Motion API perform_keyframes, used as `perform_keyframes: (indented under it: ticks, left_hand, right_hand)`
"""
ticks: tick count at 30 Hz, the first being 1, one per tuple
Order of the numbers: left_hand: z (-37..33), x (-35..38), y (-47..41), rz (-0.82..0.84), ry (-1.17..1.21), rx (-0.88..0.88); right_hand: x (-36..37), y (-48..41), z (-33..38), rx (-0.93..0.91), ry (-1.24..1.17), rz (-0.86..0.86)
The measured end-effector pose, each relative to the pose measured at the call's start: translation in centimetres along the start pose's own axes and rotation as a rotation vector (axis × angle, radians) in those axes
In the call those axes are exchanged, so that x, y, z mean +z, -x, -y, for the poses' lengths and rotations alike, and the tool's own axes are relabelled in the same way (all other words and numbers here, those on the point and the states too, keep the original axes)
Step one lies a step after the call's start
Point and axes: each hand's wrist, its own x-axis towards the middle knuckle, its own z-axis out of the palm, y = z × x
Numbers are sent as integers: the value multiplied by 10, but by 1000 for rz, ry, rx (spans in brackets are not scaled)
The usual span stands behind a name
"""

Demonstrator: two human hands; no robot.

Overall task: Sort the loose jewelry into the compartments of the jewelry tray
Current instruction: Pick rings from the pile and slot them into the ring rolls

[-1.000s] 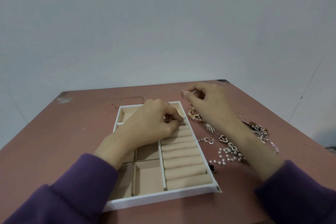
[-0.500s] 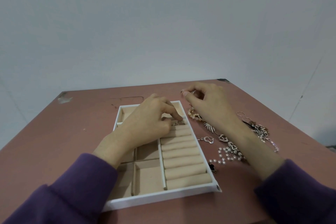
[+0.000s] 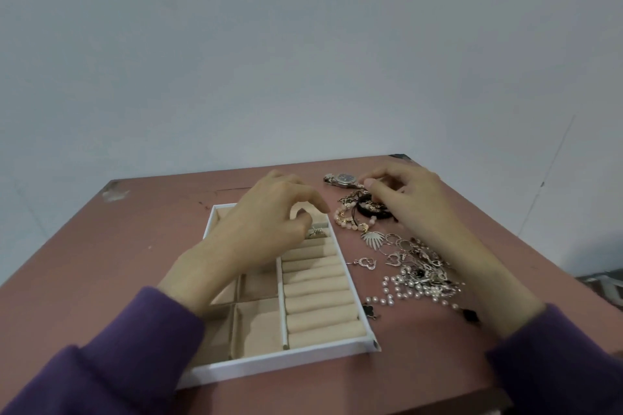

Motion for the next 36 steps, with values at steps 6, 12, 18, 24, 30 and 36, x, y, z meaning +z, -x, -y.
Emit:
perform_keyframes:
  ticks: [6, 12, 18, 24, 30, 36]
  left_hand:
    - [-30, 23, -12, -38, 54, 47]
    - [-44, 46, -28, -66, 65, 20]
    - [-36, 52, -25, -112, 35, 5]
    - [-37, 52, -25, -120, 17, 32]
    - [-37, 52, -25, -116, 16, 27]
    - [-39, 51, -25, -116, 15, 38]
  right_hand:
    - [-35, 11, -25, 72, 107, 23]
    - [-42, 17, -37, -2, 221, 100]
    - [-38, 17, -41, -74, 399, 196]
    - [-40, 19, -41, -40, 466, 258]
    - [-40, 19, -40, -37, 489, 291]
    - [-38, 18, -42, -69, 485, 305]
